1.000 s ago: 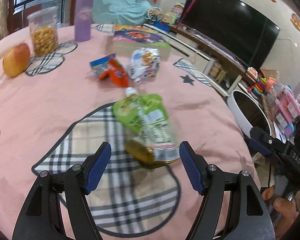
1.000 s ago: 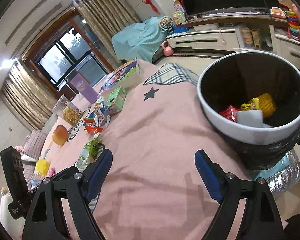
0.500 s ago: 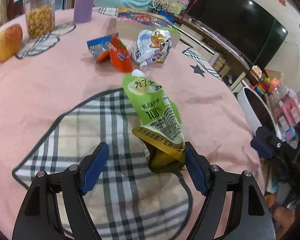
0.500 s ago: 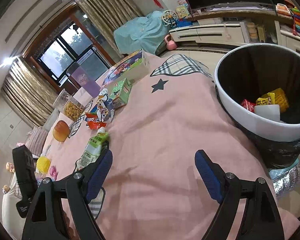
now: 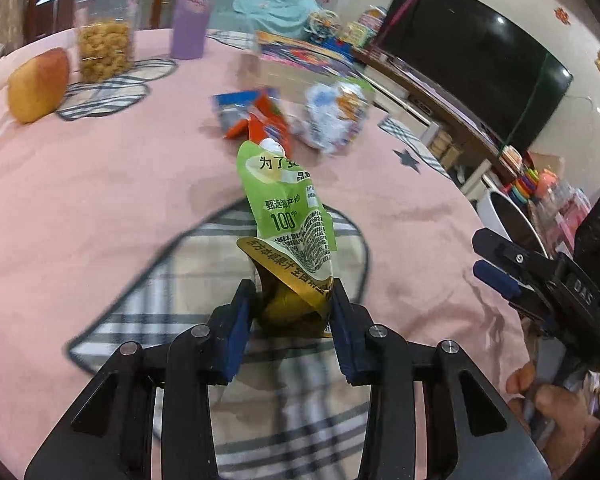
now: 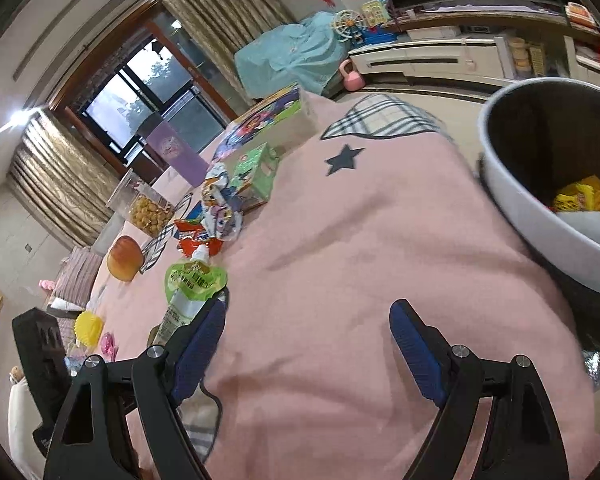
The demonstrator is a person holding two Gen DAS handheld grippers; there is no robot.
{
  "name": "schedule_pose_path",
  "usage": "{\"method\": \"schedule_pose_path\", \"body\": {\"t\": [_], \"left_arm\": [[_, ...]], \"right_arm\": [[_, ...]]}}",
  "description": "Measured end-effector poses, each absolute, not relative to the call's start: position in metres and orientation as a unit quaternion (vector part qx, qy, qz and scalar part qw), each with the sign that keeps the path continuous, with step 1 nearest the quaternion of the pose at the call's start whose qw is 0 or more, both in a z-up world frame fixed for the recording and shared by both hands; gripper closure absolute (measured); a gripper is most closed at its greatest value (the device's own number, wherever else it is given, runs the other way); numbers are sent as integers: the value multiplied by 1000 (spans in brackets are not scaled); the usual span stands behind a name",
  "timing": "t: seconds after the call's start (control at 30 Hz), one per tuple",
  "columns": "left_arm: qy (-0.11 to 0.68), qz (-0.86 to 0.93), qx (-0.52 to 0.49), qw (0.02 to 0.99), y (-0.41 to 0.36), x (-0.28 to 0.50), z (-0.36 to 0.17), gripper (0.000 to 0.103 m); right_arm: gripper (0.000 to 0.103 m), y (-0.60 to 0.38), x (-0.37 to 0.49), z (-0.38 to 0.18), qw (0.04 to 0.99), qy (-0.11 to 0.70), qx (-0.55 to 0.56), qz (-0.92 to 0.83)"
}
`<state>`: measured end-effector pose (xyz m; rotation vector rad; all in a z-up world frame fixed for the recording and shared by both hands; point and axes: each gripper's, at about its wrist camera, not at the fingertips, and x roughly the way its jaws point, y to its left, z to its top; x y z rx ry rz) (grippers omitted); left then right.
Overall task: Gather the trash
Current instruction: 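Grasp the green drink pouch with left tool while right tool grasps the cartoon-printed wrapper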
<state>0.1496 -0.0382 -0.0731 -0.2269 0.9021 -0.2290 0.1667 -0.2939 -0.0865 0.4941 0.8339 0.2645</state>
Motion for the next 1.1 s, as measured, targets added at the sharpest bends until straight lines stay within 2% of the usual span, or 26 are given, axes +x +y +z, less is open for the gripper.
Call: {"method": "schedule_pose_path", "body": {"t": [0.47,0.53,0.6,0.83,0.93,0.97,1.0,1.03,1.07,1.1], "left_arm": [[433,-66,-136,889,21,159,-80,65],[433,-64,-136,889,22,160,-80,58],[431,-57,-133,891,23,160,-79,40],[430,-49,-132,892,28,164,-78,37],[430,-45,-131,892,26,168,-79,37],[429,-44,-131,893,26,170,-79,37],[429,-43,-130,893,25,172,-79,37],[429,-41,-130,893,24,173,-79,37],[428,-43,-130,893,23,175,-79,43],[426,-48,-131,894,22,175,-79,59]], "right_arm": [[17,-235,216,-82,877,397,217,163],[18,-226,226,-80,879,394,212,166],[18,-220,235,-79,882,390,205,167],[27,-204,268,-84,882,395,199,161],[38,-202,278,-90,878,404,202,158],[50,-202,280,-93,876,408,203,157],[66,-202,281,-93,875,411,202,157],[74,-202,280,-94,873,413,203,161],[77,-203,277,-94,872,413,203,167],[77,-203,275,-92,872,411,203,172]]}}
